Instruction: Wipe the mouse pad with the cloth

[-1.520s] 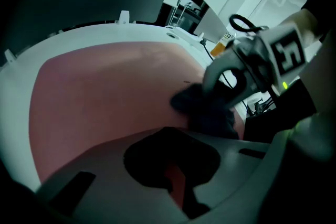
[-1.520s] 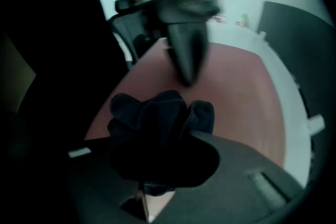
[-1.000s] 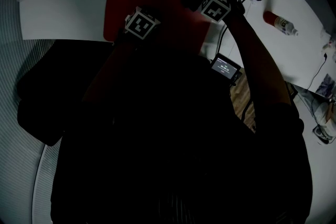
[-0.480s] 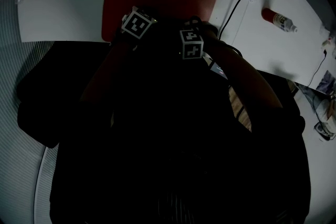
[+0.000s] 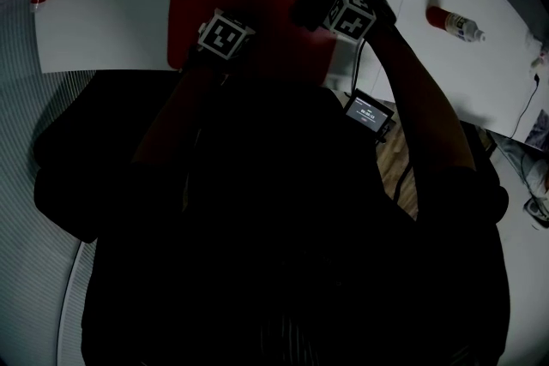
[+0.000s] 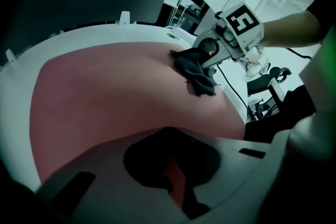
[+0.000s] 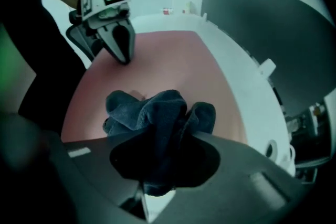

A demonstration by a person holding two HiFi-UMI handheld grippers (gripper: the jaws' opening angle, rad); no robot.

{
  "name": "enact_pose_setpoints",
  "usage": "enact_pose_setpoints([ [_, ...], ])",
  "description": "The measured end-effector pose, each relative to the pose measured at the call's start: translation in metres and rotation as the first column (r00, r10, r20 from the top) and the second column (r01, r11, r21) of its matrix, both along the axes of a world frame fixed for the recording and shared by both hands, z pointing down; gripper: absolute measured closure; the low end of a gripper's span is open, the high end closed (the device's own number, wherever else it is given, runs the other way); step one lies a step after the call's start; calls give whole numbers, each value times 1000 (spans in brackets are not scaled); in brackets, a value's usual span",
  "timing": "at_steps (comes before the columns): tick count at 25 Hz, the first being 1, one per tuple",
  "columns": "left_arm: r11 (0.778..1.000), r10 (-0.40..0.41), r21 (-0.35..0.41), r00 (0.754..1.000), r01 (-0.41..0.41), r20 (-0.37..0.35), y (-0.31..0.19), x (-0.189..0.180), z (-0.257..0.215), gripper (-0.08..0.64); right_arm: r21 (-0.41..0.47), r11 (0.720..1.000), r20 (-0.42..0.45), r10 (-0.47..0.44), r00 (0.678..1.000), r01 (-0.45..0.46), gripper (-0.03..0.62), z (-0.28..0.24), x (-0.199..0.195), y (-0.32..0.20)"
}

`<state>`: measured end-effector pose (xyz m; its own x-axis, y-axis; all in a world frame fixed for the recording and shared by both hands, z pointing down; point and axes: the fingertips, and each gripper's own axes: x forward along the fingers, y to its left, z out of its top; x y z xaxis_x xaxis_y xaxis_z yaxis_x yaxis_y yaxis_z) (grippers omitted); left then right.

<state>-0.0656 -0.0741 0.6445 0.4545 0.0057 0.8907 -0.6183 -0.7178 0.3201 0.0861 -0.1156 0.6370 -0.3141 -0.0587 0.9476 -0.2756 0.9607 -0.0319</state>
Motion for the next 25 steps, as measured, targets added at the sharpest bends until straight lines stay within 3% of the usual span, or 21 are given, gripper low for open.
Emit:
enact_pose_setpoints([
  [2, 1000, -5, -4, 1000, 5, 9, -1, -3, -1, 552, -18, 998, -21, 68, 998, -68, 508, -1, 7, -9],
  [5, 1000, -14, -14, 1000, 14, 19, 0, -6, 1, 552, -56, 972, 65, 232, 971, -229, 508, -8, 5, -16],
  [8, 996, -57, -73, 998, 59, 23, 5, -8, 4, 554, -52, 928, 233, 370, 899, -368, 508, -54, 4, -21],
  [11, 972, -194, -149, 979, 183, -62, 6, -8, -3, 552, -69, 892, 372, 439, 818, -447, 508, -114, 7, -20],
  [15, 945, -324, -151, 901, 291, -287, -18, 9, -61, 554, -133, 823, 533, 529, 661, -552, 508, -189, 25, -14],
  [20, 953, -283, -61, 804, 296, -522, -51, 36, -165, 554, -129, 756, 666, 545, 509, -642, 509, -265, 48, -3],
  [22, 954, -247, -10, 764, 300, -596, -63, 51, -212, 552, -114, 737, 711, 529, 463, -667, 509, -297, 53, 1],
  [25, 946, -192, 48, 673, 322, -714, -72, 74, -290, 552, -88, 733, 762, 486, 428, -675, 511, -344, 53, 14],
])
